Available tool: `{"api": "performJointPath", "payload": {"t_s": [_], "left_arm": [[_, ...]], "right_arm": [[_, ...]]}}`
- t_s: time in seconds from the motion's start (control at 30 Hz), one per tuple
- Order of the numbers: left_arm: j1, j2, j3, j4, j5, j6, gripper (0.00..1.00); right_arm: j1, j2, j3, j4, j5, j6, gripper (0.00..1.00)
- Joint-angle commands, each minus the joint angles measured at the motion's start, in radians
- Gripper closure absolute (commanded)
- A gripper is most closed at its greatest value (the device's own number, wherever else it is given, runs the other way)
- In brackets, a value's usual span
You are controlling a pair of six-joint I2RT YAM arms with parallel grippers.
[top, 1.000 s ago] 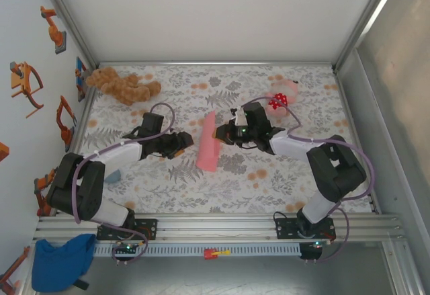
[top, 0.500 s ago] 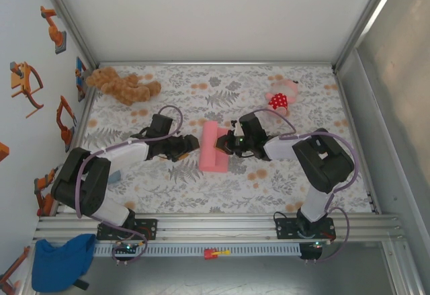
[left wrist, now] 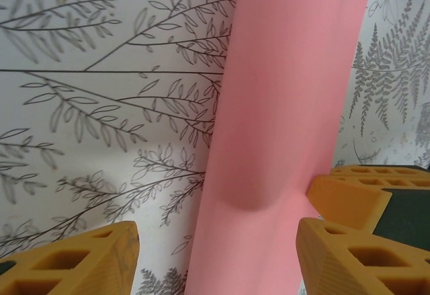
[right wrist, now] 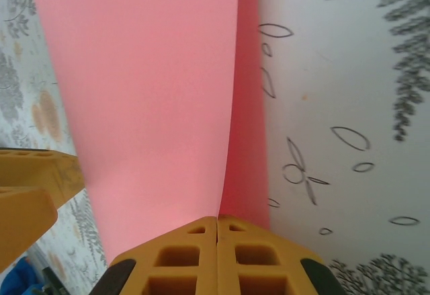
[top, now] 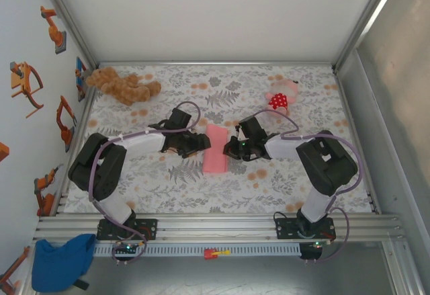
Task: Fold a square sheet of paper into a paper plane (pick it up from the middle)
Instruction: Hold the square sheet of paper at the center of the table.
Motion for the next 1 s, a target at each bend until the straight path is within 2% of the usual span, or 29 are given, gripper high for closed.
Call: {"api": "performJointPath", "payload": {"t_s": [0.0,0.2,0.57,0.63,0.77,0.97], "left_arm": [[-0.019,0.04,0.051,-0.061,-0.032,0.024,0.39],[-0.036,0.099,0.099,-0.084,-0.049,0.019,0.43],[-0.037,0.143,0.115,-0.105,-0.095,-0.022,0.58],[-0.037,0.153,0.115,-0.112,-0.109,-0.03,0.6],[-0.037,0.179,0.118,-0.124,-0.133,-0.05,0.64],[-0.037,0.213,0.124,-0.125,-0.145,-0.063,0.68]], "right_arm": [[0.0,-0.032,0.033,-0.068,0.044,-0.045,1.0],[-0.001,-0.016,0.063,-0.084,0.02,-0.075,1.0],[-0.014,0.018,0.107,-0.114,-0.012,-0.098,1.0],[-0.022,0.012,0.115,-0.133,-0.003,-0.097,0.95],[-0.044,-0.04,0.12,-0.173,0.034,-0.114,0.78],[-0.07,-0.099,0.124,-0.226,0.079,-0.148,0.73]]}}
